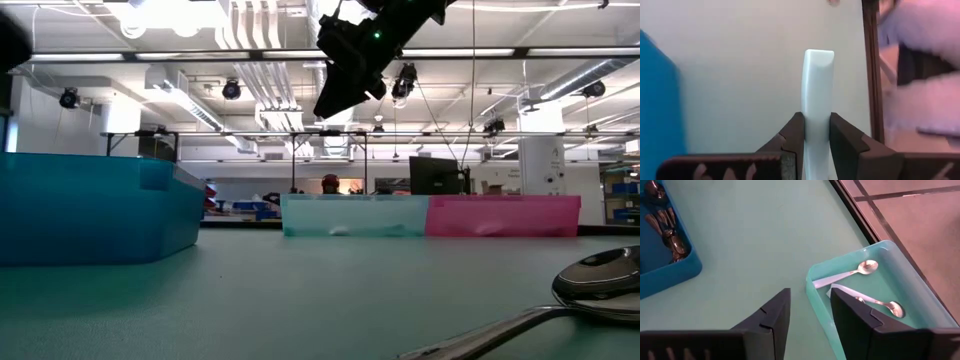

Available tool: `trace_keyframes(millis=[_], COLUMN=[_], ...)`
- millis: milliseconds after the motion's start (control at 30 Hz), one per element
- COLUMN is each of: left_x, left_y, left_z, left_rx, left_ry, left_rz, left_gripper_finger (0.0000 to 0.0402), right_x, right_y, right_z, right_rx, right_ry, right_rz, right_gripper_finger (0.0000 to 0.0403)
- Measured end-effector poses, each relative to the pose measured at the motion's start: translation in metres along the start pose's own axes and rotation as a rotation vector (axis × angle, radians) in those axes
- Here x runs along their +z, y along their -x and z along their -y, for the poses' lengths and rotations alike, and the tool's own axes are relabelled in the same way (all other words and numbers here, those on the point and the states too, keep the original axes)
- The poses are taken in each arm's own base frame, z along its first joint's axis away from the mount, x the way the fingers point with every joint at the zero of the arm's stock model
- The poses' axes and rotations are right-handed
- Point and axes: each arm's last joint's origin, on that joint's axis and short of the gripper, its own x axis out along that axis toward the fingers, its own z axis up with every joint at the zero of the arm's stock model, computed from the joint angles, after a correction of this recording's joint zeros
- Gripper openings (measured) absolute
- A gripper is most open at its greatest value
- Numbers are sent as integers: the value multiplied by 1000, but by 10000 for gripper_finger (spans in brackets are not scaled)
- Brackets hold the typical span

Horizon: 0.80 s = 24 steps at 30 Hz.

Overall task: Sort silverware by color (type)
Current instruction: Put the green spoon into the red bin

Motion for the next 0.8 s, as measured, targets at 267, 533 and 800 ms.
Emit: trace_keyframes(millis=[267, 533, 800], left_x=[27, 50, 60], left_y=[21, 58, 97], left_z=[-17, -33, -48], left_rx=[111, 317, 720], left_ry=[-82, -27, 5], left_rz=[204, 525, 877], left_gripper_finger=[49, 49, 49], right_x=[0, 0, 2], right_y=[0, 0, 0], right_z=[0, -1, -2], right_rx=[0, 3, 9], right_ry=[0, -171, -370], right_rz=[0, -2, 25], right_gripper_finger=[129, 124, 134])
